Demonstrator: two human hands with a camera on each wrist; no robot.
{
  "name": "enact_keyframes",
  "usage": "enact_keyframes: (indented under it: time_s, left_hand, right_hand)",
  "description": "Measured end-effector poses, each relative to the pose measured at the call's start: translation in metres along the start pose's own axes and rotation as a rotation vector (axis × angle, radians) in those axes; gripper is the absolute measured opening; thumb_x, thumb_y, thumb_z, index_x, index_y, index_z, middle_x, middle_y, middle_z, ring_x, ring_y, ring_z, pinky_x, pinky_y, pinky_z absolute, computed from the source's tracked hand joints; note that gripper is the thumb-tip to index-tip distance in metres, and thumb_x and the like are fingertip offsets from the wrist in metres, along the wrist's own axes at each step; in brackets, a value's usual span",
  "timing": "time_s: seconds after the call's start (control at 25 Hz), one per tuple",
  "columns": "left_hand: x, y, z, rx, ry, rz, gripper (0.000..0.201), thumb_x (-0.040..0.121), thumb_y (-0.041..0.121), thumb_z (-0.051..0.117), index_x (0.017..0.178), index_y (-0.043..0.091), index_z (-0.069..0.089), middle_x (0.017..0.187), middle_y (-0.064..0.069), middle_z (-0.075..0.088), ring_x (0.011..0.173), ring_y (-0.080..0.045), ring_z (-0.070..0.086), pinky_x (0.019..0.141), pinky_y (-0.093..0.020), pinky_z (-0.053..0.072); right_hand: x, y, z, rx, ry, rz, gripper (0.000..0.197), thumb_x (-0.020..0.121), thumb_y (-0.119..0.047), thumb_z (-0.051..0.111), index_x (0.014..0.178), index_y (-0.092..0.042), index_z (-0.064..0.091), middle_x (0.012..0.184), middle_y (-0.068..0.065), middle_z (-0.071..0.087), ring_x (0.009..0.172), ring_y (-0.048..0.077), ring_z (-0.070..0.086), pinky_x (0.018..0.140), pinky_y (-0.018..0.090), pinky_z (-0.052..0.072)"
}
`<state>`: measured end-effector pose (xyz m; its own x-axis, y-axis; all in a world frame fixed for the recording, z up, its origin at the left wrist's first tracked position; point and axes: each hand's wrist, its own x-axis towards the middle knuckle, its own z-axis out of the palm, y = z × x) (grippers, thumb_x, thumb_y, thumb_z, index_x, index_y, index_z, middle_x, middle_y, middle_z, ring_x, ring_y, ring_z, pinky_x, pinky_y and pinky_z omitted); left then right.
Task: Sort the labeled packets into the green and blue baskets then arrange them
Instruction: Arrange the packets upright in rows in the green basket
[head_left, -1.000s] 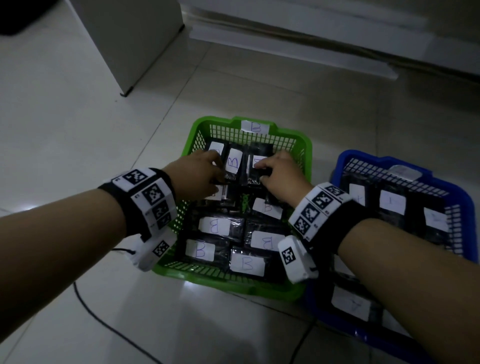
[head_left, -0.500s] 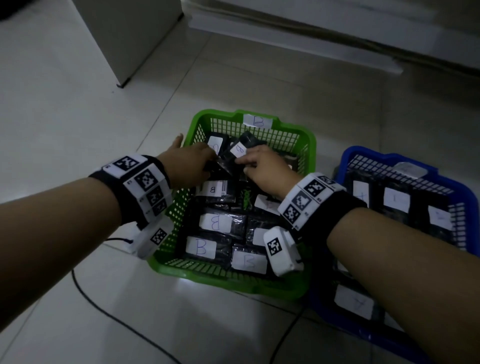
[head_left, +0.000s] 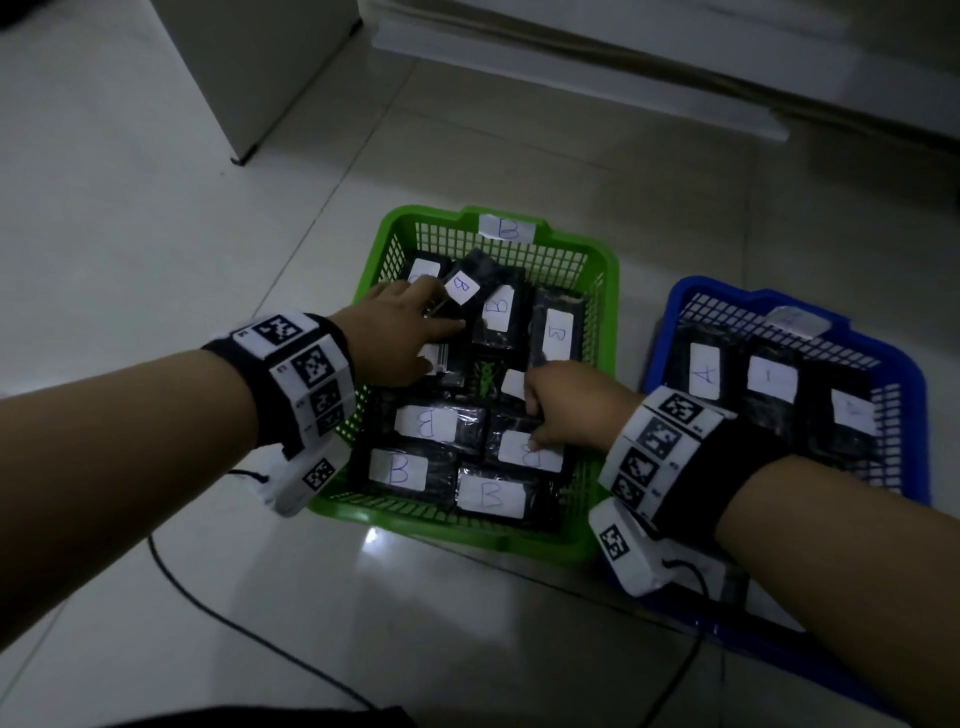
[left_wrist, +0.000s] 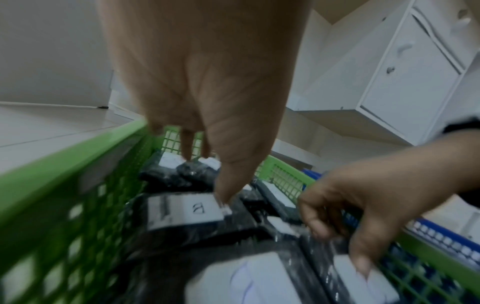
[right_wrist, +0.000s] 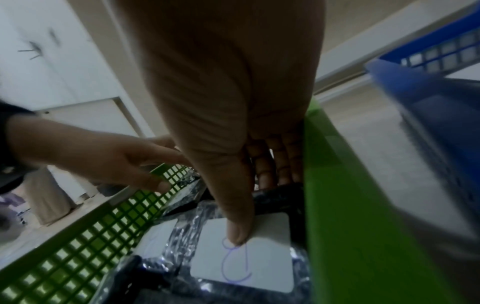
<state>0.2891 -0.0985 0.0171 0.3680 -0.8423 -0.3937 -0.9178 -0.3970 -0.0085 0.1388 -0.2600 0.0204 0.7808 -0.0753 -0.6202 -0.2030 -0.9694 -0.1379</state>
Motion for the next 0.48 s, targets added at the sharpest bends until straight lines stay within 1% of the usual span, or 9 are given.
enact_keyframes:
  time_s: [0.08,0.12,0.16,0.24,0.28,0.32,0.4,0.44,0.48]
  left_hand:
    - [-0.007,0.006,0.001,-0.031,0.082,0.202,0.057,0.089,0.041,0.050,0.142,0.043,0.031,0.148,0.004,0.026,0.130,-0.024,0.030,0.111,-0.041,0.031]
    - [-0.011,0.012,0.003,-0.002,0.065,0.312,0.053,0.090,0.040,0.045,0.141,0.045,0.032,0.149,0.009,0.028,0.132,-0.022,0.029,0.111,-0.043,0.031]
    - [-0.014,0.017,0.005,0.030,0.020,0.386,0.050,0.092,0.037,0.040,0.141,0.046,0.032,0.150,0.015,0.028,0.136,-0.020,0.026,0.112,-0.045,0.028]
    - [-0.017,0.025,0.011,0.072,-0.080,0.375,0.052,0.093,0.030,0.038,0.142,0.046,0.029,0.151,0.022,0.026,0.142,-0.015,0.017,0.118,-0.045,0.011]
    - [-0.018,0.027,0.013,0.091,-0.092,0.350,0.052,0.093,0.028,0.039,0.141,0.046,0.030,0.151,0.024,0.025,0.143,-0.013,0.014,0.118,-0.044,0.004]
    - [-0.019,0.028,0.013,0.122,-0.102,0.342,0.051,0.093,0.027,0.040,0.140,0.047,0.032,0.151,0.024,0.024,0.144,-0.013,0.012,0.117,-0.044,0.000]
    - [-0.022,0.028,0.011,0.171,-0.145,0.352,0.048,0.093,0.027,0.041,0.136,0.047,0.038,0.153,0.021,0.019,0.145,-0.015,0.009,0.117,-0.047,-0.003]
    - [-0.024,0.027,0.010,0.159,-0.143,0.349,0.047,0.093,0.027,0.042,0.136,0.046,0.040,0.154,0.018,0.017,0.144,-0.016,0.009,0.117,-0.047,-0.002]
    - [-0.026,0.025,0.010,0.121,-0.115,0.334,0.047,0.093,0.027,0.044,0.136,0.044,0.041,0.154,0.014,0.016,0.143,-0.017,0.013,0.119,-0.045,0.003]
  right_hand:
    - [0.001,0.002,0.000,0.005,-0.003,-0.010,0.039,0.076,-0.031,0.076,0.103,-0.005,0.064,0.103,0.009,0.067,0.091,0.022,0.060,0.073,0.030,0.047]
    - [0.000,0.002,0.001,0.004,0.008,-0.018,0.036,0.078,-0.029,0.074,0.103,-0.006,0.063,0.104,0.009,0.066,0.093,0.023,0.061,0.074,0.030,0.048]
    - [-0.002,0.002,0.002,0.010,0.023,-0.025,0.034,0.079,-0.027,0.073,0.104,-0.006,0.062,0.105,0.009,0.066,0.095,0.024,0.061,0.075,0.030,0.048]
    - [-0.001,0.004,0.004,0.027,0.037,-0.028,0.033,0.080,-0.024,0.072,0.105,-0.007,0.060,0.107,0.009,0.064,0.097,0.024,0.060,0.075,0.029,0.046]
    - [0.000,0.005,0.005,0.029,0.033,-0.029,0.033,0.080,-0.024,0.072,0.106,-0.006,0.060,0.107,0.010,0.064,0.097,0.024,0.060,0.074,0.029,0.045]
    - [0.001,0.006,0.005,0.027,0.023,-0.029,0.033,0.081,-0.024,0.072,0.106,-0.005,0.060,0.108,0.010,0.064,0.098,0.025,0.060,0.074,0.029,0.045]
    - [0.002,0.007,0.006,0.046,0.054,-0.034,0.031,0.081,-0.025,0.071,0.104,-0.005,0.062,0.108,0.009,0.063,0.099,0.025,0.059,0.077,0.030,0.047]
    - [0.002,0.008,0.005,0.082,0.126,-0.032,0.029,0.082,-0.026,0.070,0.102,-0.007,0.063,0.109,0.008,0.059,0.102,0.024,0.056,0.081,0.032,0.047]
    - [0.002,0.009,0.003,0.129,0.225,-0.021,0.027,0.083,-0.028,0.068,0.103,-0.010,0.063,0.111,0.007,0.053,0.107,0.025,0.051,0.085,0.033,0.046]
